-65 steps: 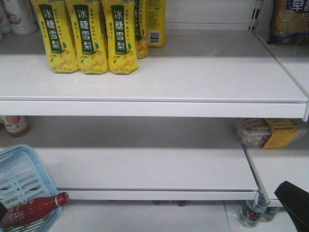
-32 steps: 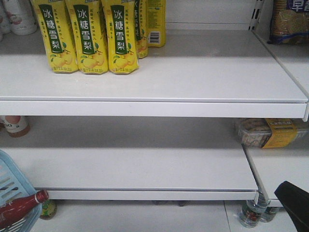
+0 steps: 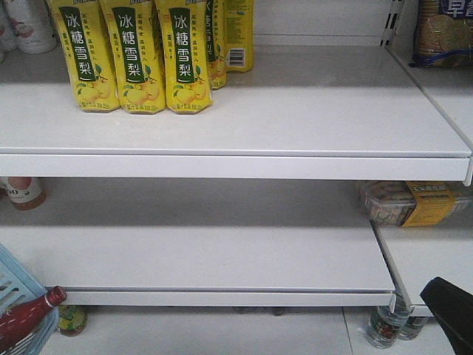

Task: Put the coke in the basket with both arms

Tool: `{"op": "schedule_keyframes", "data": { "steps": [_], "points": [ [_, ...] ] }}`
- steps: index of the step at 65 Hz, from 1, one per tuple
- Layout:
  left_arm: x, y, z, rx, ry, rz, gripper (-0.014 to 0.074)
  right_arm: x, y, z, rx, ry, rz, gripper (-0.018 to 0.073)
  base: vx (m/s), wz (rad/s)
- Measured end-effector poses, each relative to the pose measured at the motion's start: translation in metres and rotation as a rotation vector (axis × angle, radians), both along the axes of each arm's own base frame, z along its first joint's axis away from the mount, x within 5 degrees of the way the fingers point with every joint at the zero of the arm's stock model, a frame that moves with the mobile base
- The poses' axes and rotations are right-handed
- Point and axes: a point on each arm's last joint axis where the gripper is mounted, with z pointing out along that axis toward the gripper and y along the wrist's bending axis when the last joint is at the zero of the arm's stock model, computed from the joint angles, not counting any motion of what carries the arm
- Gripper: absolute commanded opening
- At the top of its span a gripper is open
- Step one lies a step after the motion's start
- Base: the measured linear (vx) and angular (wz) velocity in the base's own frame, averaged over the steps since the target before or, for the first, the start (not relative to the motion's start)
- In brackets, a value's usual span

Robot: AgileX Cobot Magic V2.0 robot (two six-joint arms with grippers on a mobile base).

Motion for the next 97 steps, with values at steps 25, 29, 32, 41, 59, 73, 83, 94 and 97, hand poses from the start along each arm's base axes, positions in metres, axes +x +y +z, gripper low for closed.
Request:
{"op": "schedule_keyframes", "data": {
  "steps": [25,29,32,41,59,73,83,94,97],
  "points": [
    [-0.0028,0.0045,0.0011,0.017,-0.03,0.073,-0.0006,0.0,-0.0001,0.0,0.0,0.0,-0.001,-0.0004,0.0,0.0],
    [-0.0029,0.0047,0.0005,0.034,-0.024,0.073,-0.0006,0.0,-0.0001,0.0,0.0,0.0,-0.001,-0.0004,0.0,0.0],
    [-0.0029,0.0049,0.0001,0.047,-0.02,0.073,-0.0006,0.0001,-0.0001,-0.0001,0.0,0.0,-0.001,-0.0004,0.0,0.0],
    [-0.003,0.0051,-0.0006,0.072,-0.013,0.074,-0.0006,0.0001,-0.0001,-0.0001,0.0,0.0,-0.001,-0.0004,0.0,0.0],
    [-0.0029,0.0054,-0.0005,0.177,-0.02,0.064,-0.0006,0.0001,-0.0001,-0.0001,0.0,0.0,-0.001,-0.0004,0.0,0.0],
    [-0.003,0.0054,-0.0006,0.281,-0.024,0.052,-0.0006,0.0001,-0.0001,-0.0001,0.0,0.0,-0.001,-0.0004,0.0,0.0],
    [-0.003,0.0054,-0.0006,0.333,-0.027,0.046,-0.0006,0.0001,-0.0001,-0.0001,0.0,0.0,-0.001,-0.0004,0.0,0.0],
    [-0.003,0.0054,-0.0006,0.345,-0.028,0.045,-0.0006,0.0001,-0.0001,-0.0001,0.0,0.0,-0.001,-0.0004,0.0,0.0],
    [-0.003,0.0054,-0.0006,0.345,-0.028,0.045,-0.0006,0.0001,-0.0001,-0.0001,0.0,0.0,-0.001,-0.0004,0.0,0.0]
  ]
}}
